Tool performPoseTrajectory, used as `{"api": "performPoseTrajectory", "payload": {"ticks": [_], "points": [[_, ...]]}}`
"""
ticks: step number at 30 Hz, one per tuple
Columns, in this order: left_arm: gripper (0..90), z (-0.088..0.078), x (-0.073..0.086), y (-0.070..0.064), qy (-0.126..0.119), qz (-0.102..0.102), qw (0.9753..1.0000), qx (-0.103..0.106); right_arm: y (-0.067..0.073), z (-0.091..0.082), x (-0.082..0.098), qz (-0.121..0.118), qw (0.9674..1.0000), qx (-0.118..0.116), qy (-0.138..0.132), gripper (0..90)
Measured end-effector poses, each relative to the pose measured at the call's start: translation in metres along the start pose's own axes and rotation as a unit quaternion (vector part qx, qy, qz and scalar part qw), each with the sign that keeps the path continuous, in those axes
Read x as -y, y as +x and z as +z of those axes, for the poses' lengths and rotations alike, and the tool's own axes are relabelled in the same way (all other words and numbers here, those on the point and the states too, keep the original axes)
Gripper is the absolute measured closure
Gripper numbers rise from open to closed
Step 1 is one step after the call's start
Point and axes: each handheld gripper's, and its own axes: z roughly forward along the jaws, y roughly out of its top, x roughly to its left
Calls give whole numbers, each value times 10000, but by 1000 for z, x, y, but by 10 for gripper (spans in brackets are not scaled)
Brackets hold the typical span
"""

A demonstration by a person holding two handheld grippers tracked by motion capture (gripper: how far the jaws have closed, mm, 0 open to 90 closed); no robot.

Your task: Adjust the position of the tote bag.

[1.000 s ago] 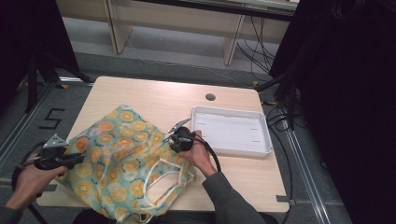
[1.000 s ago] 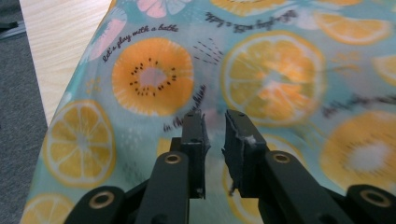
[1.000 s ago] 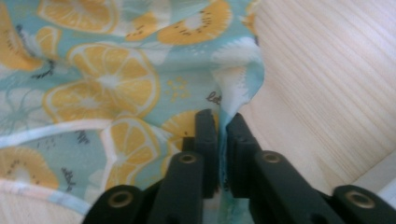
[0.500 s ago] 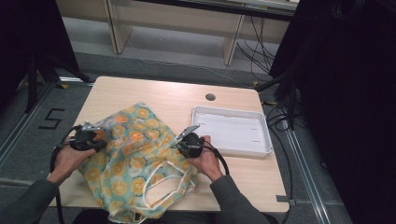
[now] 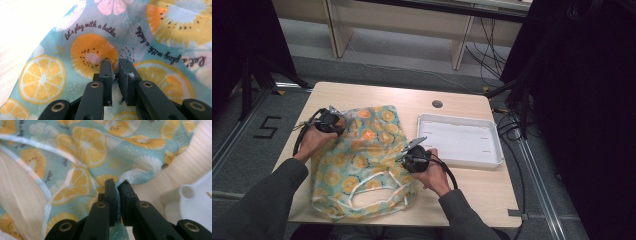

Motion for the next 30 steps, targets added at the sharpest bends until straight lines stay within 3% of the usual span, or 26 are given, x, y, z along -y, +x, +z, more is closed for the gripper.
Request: {"api": "performPoseTrajectory", "payload": {"ticks": [2, 3, 4, 6, 8, 9, 10, 12, 13, 14, 16, 17, 19, 21, 22, 23, 24, 25, 26, 27, 30], "points": [[784, 2, -2, 2, 21, 40, 10000, 32, 2, 0, -1, 50, 10000, -58, 36, 848], [775, 3, -4, 5, 33, 51, 10000, 21, 3, 2, 0, -177, 9998, 1, 7, 829], [769, 2, -3, 7, 64, 0, 10000, 35, 6, 1, -1, -28, 10000, -47, 71, 815], [745, -2, 0, 11, 20, 102, 9999, -3, 10, 1, -1, -28, 9999, -61, 107, 792], [709, -6, 2, 12, -15, 35, 10000, 10, 10, 1, -1, -110, 9999, -43, 89, 781], [683, -17, 6, 16, -151, -199, 9997, -8, 12, 0, -1, -40, 9999, -23, 127, 763], [658, -24, 8, 18, -211, -303, 9993, -24, 12, -1, -1, -73, 9999, -11, 102, 746], [602, -32, 10, 20, -258, -370, 9990, -2, 11, -1, 1, -161, 9998, 114, 39, 719], [580, -51, 14, 19, -311, -578, 9978, 84, 12, -3, 1, -58, 9999, 66, 88, 711], [556, -61, 16, 18, -350, -602, 9975, 118, 13, -5, 2, 14, 9999, 71, 83, 707], [514, -71, 19, 16, -420, -614, 9971, 176, 12, -5, 3, -124, 9998, 118, -27, 700], [489, -91, 25, 8, -556, -585, 9961, 355, 14, -9, 2, 8, 10000, 61, 15, 677], [441, -110, 32, -3, -571, -365, 9965, 498, 14, -9, 2, -29, 10000, 38, -36, 654], [412, -120, 37, -9, -613, -294, 9963, 530, 14, -9, 2, 10, 9999, 114, -42, 616], [412, -129, 42, -14, -604, -230, 9956, 672, 14, -9, 2, 10, 9999, 114, -42, 616], [379, -142, 53, -27, -728, -296, 9923, 955, 15, -11, 2, 223, 9996, 133, -55, 578], [373, -142, 53, -27, -728, -296, 9923, 955, 12, -12, 2, 154, 9995, 198, -167, 561], [367, -153, 64, -39, -769, -235, 9902, 1144, 13, -14, 3, 277, 9992, 182, -243, 547], [355, -153, 64, -39, -769, -235, 9902, 1144, 13, -14, 3, 277, 9992, 182, -243, 547], [347, -160, 72, -51, -711, -140, 9886, 1323, 11, -17, 3, 352, 9985, 200, -355, 535], [339, -170, 79, -63, -679, 232, 9885, 1333, 9, -20, 4, 388, 9981, 192, -440, 535]]}}
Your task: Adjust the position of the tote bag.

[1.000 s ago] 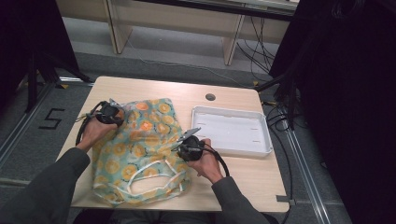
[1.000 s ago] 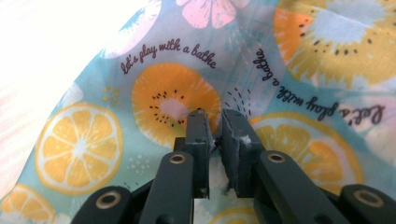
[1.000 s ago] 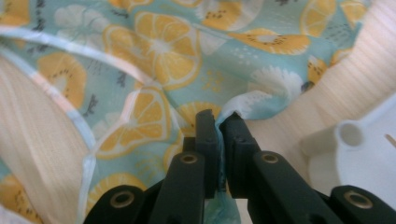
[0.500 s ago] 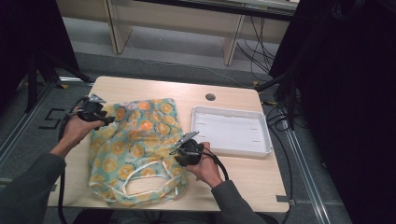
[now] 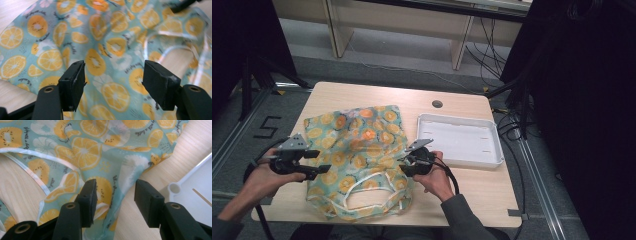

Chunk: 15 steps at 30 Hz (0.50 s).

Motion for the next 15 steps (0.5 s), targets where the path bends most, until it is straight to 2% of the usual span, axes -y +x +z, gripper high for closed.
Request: {"api": "performPoseTrajectory", "payload": {"ticks": [1, 2, 4, 5, 6, 8, 9, 10, 11, 12, 13, 15], "points": [[339, -1, 2, -6, -80, -98, 9999, 61, -1, -1, 0, -21, 10000, -4, -16, 535], [339, -3, 4, -9, -57, 16, 9999, 109, -2, -2, 0, -80, 9999, -5, 64, 533], [339, -4, 7, -13, -79, -10, 9999, 132, -2, -2, 0, -87, 10000, 16, 40, 528], [339, -5, 11, -18, -85, -35, 9998, 178, -2, -3, 0, -9, 10000, -5, 61, 526], [336, -5, 16, -21, -36, 42, 9997, 244, -4, -2, 1, -34, 10000, 7, 52, 517], [335, -4, 19, -24, -45, -3, 9996, 287, -4, -2, 1, -37, 10000, 10, 46, 516], [335, -1, 23, -27, -65, -96, 9994, 325, -4, -2, 1, -21, 10000, 7, 53, 514], [330, 0, 28, -32, 59, -48, 9990, 435, -4, -2, 1, -37, 10000, 9, 51, 512], [330, 0, 28, -32, 59, -48, 9990, 435, -4, -2, 1, -52, 10000, 18, 53, 512], [331, 1, 29, -34, 84, 74, 9987, 501, -3, -2, 1, -6, 10000, 0, 38, 511], [331, 2, 30, -37, 75, 79, 9985, 545, -3, -2, 1, 7, 10000, -2, 38, 511], [328, 5, 35, -43, 218, 293, 9973, 636, -4, -2, 1, -50, 10000, 24, 51, 510]]}}
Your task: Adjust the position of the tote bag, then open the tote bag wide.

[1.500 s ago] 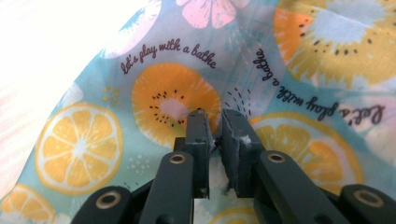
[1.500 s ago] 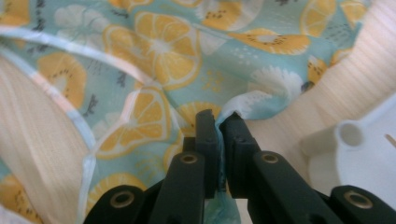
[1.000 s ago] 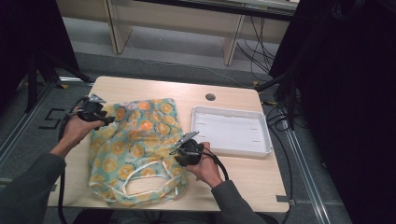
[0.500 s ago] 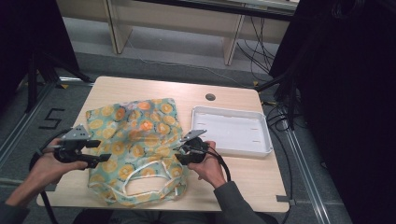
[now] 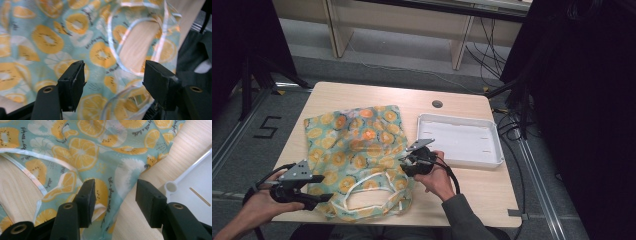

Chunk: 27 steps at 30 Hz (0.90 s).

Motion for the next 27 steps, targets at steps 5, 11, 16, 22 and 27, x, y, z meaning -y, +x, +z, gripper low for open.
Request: {"api": "performPoseTrajectory", "payload": {"ticks": [5, 11, 16, 22, 27], "points": [[311, 4, 4, -4, 77, 91, 9999, 106, -1, 0, 0, -16, 10000, 13, 13, 510], [296, 12, 8, -10, 314, 337, 9989, 48, 0, 1, -2, -54, 10000, -24, 1, 504], [314, 16, 7, -11, 367, 636, 9973, 57, -3, 1, -1, -40, 10000, -2, 0, 498], [300, 21, 14, -10, 492, 706, 9963, -59, -2, -4, -3, -7, 10000, 20, -76, 478], [311, 24, 13, -12, 446, 837, 9954, -102, 0, -4, -3, 83, 9999, 41, -128, 466]]}}
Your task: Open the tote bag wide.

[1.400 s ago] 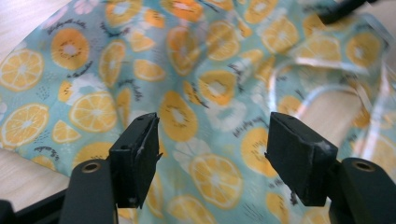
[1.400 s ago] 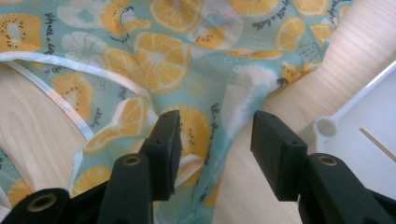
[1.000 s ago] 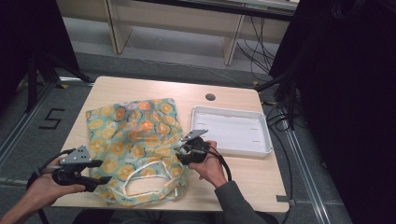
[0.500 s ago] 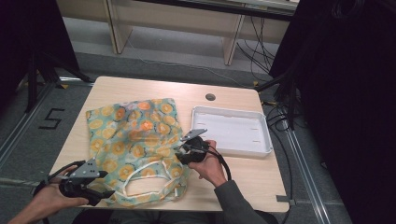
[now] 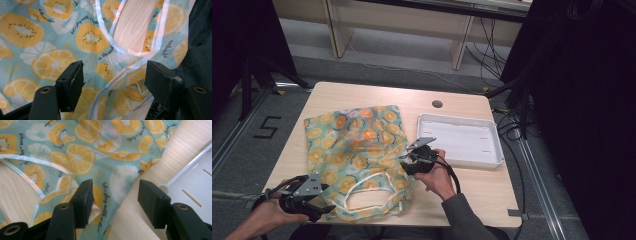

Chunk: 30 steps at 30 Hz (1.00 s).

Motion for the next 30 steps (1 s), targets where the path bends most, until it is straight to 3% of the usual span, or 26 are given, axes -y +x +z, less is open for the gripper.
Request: {"api": "performPoseTrajectory", "payload": {"ticks": [1, 7, 12, 16, 19, 22, 24, 26, 27, 29, 30], "points": [[316, 3, -1, -2, 28, 75, 10000, -19, 0, -2, 0, -5, 10000, -8, 79, 466], [336, 11, -3, -4, 227, 221, 9995, 59, -1, -1, 1, -12, 10000, 64, -63, 462], [374, 14, 0, -3, 439, 211, 9987, 115, -1, -3, 1, 63, 10000, -6, 39, 460], [410, 15, 1, 1, 537, 53, 9985, 55, 0, -3, 0, -2, 10000, -49, 32, 460], [556, 18, 3, 3, 661, 36, 9978, -14, 0, -1, 1, 21, 10000, -30, -13, 459], [771, 17, 4, 6, 714, 59, 9974, -60, 0, -3, 0, 26, 10000, -43, 18, 457], [868, 9, 0, 8, 606, 60, 9980, -186, -1, -4, -1, -38, 9999, -11, -114, 456], [888, 7, -2, 8, 529, 89, 9983, -245, 0, -6, -2, 36, 9998, 32, -166, 455], [889, 0, -7, 9, 249, 24, 9988, -420, 0, -13, -5, 30, 9996, -30, -283, 453], [890, -4, -11, 11, 114, -24, 9987, -489, 4, -24, -9, 35, 9991, -195, -382, 452], [891, -13, -18, 17, -112, -91, 9980, -611, 9, -26, -11, 24, 9978, -280, -606, 451]]}}
